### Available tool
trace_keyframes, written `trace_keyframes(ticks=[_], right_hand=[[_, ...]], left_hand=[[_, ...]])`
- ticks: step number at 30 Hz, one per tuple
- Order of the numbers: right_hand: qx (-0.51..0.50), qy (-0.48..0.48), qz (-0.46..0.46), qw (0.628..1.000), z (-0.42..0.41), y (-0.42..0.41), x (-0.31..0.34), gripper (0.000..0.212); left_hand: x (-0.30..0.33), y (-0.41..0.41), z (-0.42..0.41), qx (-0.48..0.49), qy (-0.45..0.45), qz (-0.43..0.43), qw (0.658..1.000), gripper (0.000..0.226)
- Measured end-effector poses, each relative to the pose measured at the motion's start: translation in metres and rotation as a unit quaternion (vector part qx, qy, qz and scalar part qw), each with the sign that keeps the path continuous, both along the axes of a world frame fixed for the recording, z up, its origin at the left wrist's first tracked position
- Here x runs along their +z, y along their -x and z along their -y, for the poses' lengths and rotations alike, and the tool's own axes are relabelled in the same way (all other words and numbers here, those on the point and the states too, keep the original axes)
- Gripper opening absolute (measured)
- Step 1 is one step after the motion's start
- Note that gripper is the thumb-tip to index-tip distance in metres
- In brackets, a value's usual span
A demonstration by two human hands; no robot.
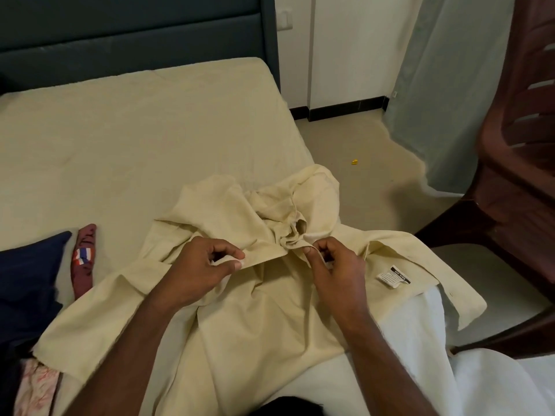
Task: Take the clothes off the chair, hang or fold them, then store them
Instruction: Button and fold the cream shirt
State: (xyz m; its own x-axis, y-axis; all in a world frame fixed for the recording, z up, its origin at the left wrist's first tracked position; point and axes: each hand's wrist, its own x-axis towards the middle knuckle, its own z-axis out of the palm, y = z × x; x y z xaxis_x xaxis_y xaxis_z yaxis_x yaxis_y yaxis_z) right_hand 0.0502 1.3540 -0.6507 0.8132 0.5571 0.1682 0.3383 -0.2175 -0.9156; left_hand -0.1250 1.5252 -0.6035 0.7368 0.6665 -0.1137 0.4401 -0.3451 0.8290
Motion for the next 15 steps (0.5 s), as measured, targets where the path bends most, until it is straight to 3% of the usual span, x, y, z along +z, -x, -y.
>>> trace_keyframes(ticks=[5, 8, 10, 12, 15], right_hand=[[0.056, 0.006, 0.011, 0.998, 0.002, -0.001, -0.003, 0.02], [0.051, 0.031, 0.064, 0.996, 0.001, -0.004, -0.012, 0.014], [0.035, 0.044, 0.077, 0.995, 0.001, -0.006, -0.014, 0.007], [0.03, 0.05, 0.076, 0.995, 0.004, -0.009, -0.009, 0.016], [0.142, 0.049, 0.025, 0.988, 0.013, -0.025, 0.01, 0.023]], left_hand=[[0.001, 0.004, -0.012, 0.016, -0.087, -0.024, 0.996, 0.014], [0.003, 0.005, -0.017, 0.04, -0.119, 0.002, 0.992, 0.015], [0.004, 0.004, -0.018, 0.061, -0.112, 0.036, 0.991, 0.012], [0.007, 0.002, -0.017, 0.084, -0.084, 0.079, 0.99, 0.011], [0.015, -0.002, -0.016, 0.118, -0.013, 0.129, 0.984, 0.008]])
